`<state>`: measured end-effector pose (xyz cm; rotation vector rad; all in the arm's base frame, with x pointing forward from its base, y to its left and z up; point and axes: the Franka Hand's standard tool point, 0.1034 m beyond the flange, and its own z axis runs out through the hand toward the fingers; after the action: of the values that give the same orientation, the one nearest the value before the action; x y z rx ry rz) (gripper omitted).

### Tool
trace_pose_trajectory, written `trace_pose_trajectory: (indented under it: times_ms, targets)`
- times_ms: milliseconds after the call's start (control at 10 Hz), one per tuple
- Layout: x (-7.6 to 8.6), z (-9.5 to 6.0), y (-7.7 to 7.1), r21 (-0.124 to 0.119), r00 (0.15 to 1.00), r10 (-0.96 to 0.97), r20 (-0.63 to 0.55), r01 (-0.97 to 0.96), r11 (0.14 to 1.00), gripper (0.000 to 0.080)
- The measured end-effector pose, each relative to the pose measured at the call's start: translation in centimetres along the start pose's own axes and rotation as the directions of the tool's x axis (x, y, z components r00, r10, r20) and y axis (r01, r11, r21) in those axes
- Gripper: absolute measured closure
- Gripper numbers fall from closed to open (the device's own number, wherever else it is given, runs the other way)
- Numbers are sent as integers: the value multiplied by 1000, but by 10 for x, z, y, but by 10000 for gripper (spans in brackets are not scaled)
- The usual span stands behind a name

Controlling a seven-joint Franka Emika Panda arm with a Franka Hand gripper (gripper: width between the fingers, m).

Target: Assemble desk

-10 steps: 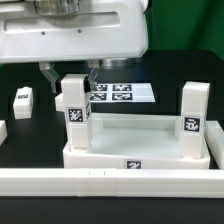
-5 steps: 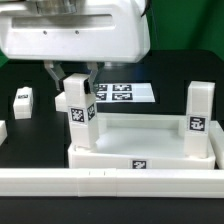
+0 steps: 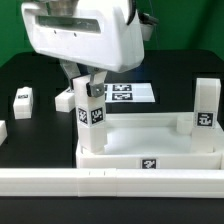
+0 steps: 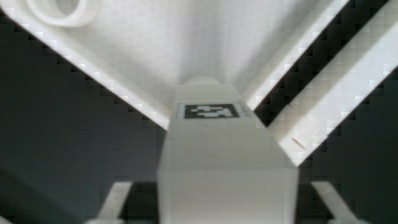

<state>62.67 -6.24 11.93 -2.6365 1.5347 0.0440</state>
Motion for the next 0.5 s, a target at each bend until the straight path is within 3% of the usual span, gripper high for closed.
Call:
trace_pose_trajectory:
  times_ms: [400,500]
  targets:
    - [-5,0,-4,4,972,235,5,-235,972,509]
    - [-5,1,-4,4,976,218,5,-218,976,453]
